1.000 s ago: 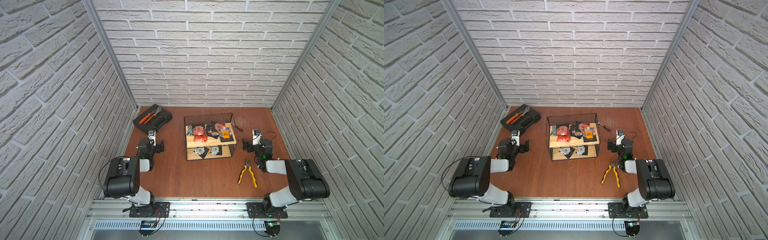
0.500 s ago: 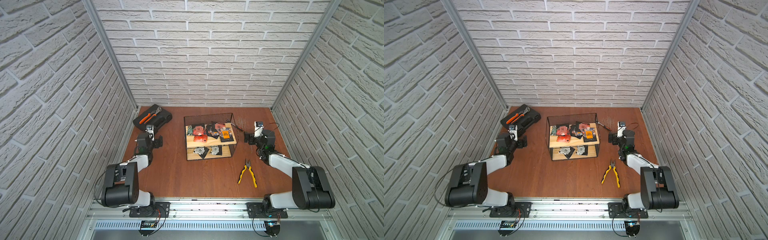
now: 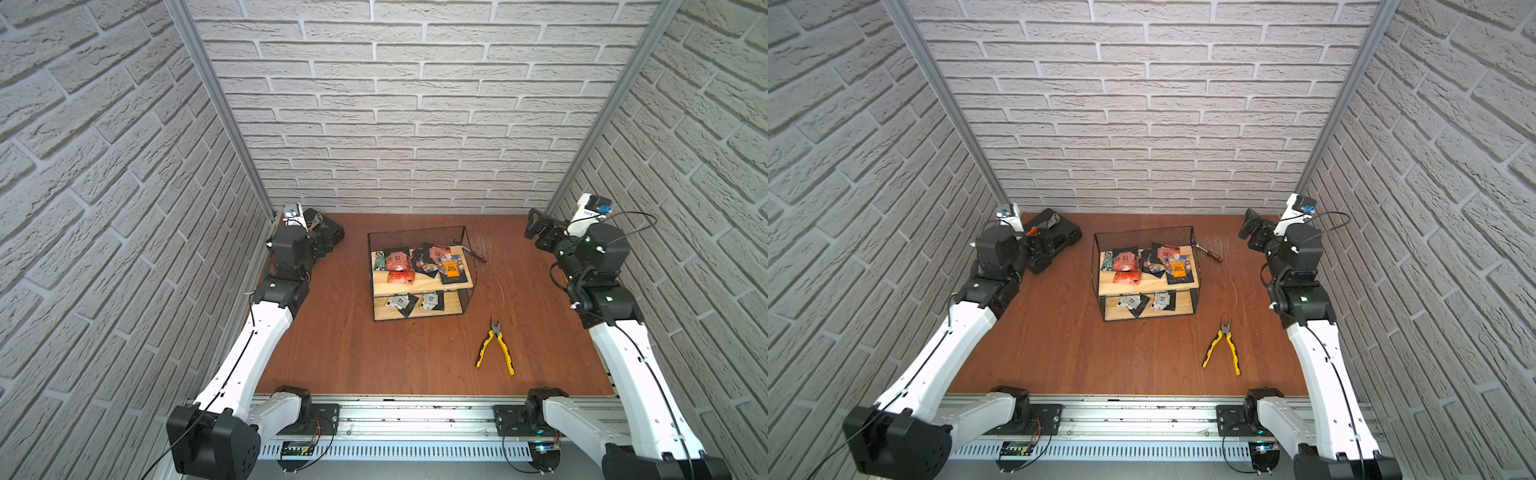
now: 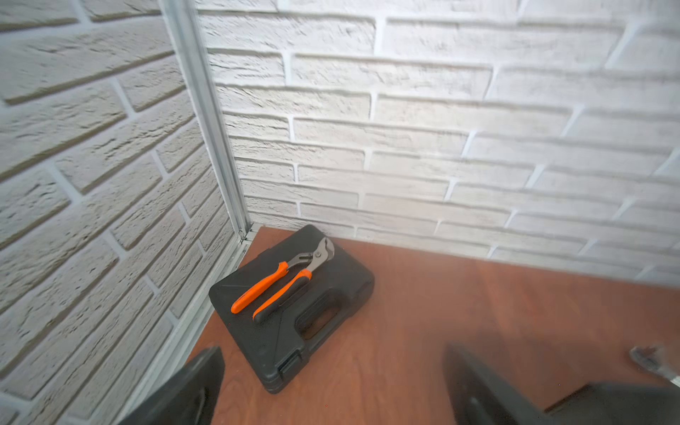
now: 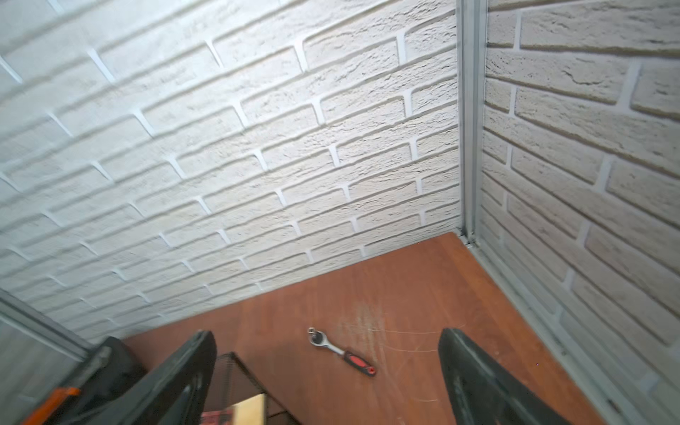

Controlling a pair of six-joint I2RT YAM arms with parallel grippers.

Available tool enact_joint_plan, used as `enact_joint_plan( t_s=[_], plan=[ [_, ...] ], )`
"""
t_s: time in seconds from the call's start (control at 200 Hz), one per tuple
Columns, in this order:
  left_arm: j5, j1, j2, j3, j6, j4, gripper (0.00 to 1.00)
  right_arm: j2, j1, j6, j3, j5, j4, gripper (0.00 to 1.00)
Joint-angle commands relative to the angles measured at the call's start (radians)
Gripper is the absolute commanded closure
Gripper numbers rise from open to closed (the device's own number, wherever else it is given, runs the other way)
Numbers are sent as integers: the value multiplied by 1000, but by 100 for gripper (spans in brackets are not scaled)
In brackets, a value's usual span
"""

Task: Remove the tea bags from the shelf
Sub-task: Pick up the tea bag from the shelf.

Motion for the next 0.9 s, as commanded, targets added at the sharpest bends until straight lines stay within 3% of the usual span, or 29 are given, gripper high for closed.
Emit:
enact_joint_plan(
  t_s=[0.0,0.05,0.15,0.255,0.435,0.635,0.895],
  plan=[
    [283,110,3,6,-325,-257,2,12,21,148,22,-72,-266,19],
    [348,125,26,29,-372,-306,2,31,86,116,99,36,-379,25],
    [237,-4,41,104,-301,-447,2,84,251,43,232,221,-552,26],
    [176,-112,38,129,-286,-534,2,133,377,73,280,267,-658,30],
    [176,-204,38,129,-299,-574,4,303,606,162,415,379,-836,29],
    [265,-220,114,184,-307,-587,13,504,688,197,616,349,-955,31],
    [390,-210,238,328,-348,-602,27,584,700,229,690,279,-949,32]
  ],
)
